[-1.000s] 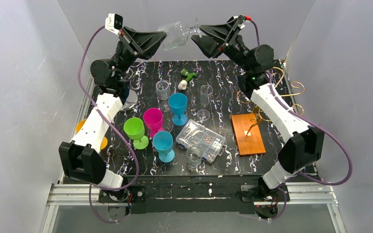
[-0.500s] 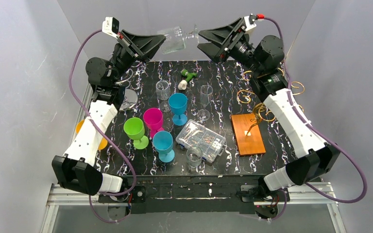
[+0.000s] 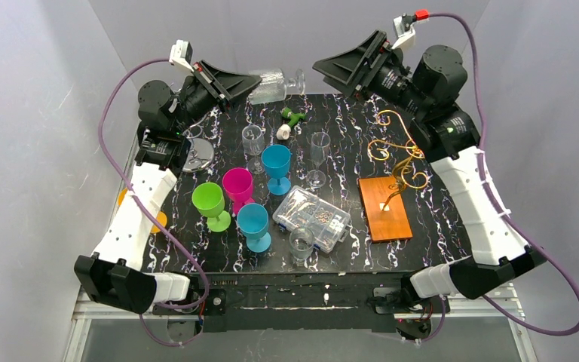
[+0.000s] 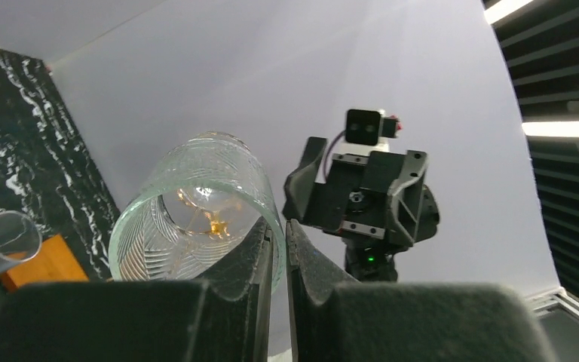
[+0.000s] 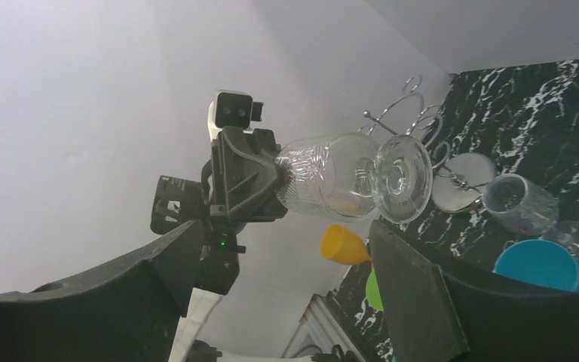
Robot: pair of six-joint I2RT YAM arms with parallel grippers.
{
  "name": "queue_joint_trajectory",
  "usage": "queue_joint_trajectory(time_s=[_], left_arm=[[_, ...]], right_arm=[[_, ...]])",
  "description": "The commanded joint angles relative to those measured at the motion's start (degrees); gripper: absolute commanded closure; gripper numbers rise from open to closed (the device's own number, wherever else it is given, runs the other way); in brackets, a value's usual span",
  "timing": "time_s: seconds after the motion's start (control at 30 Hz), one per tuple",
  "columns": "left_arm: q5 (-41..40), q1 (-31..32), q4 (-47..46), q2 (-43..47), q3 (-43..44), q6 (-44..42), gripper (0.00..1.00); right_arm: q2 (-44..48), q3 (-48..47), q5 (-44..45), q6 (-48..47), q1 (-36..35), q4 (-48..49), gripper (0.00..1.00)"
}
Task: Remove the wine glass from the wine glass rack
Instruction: Place the wine glass at the center of the board.
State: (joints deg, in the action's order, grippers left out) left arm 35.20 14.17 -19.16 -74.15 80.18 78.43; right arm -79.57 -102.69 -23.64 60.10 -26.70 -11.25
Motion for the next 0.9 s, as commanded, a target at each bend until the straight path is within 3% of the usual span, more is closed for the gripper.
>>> queue_joint_trajectory(time_s=[0.0,0.17,0.43,0.67,0.87], left_arm=[[0.4,0.2,9.6,5.7,4.7,-8.8,1.00],[-0.9,0.2,27.4,7.6,9.0,-18.6,1.00],[-9.2,0.2,51.5,10.9,14.4,-31.2,1.00],[-26.8,0.2,71.1,12.9,20.8,-41.4,1.00],[-46.8,0.2,83.5,11.0,25.8,-49.1,1.00]], right_arm=[[3.0,-6.0,4.3,-10.5,-0.1,-9.5,0.09],[3.7,-7.2,6.1,-15.6,-0.1,-14.0,0.02],[3.7,-7.7,7.4,-19.8,-0.1,-18.3,0.02],[3.7,-6.0,6.8,-21.2,-0.1,-18.8,0.02],[3.7,-3.8,6.3,-22.1,-0.1,-18.8,0.01]])
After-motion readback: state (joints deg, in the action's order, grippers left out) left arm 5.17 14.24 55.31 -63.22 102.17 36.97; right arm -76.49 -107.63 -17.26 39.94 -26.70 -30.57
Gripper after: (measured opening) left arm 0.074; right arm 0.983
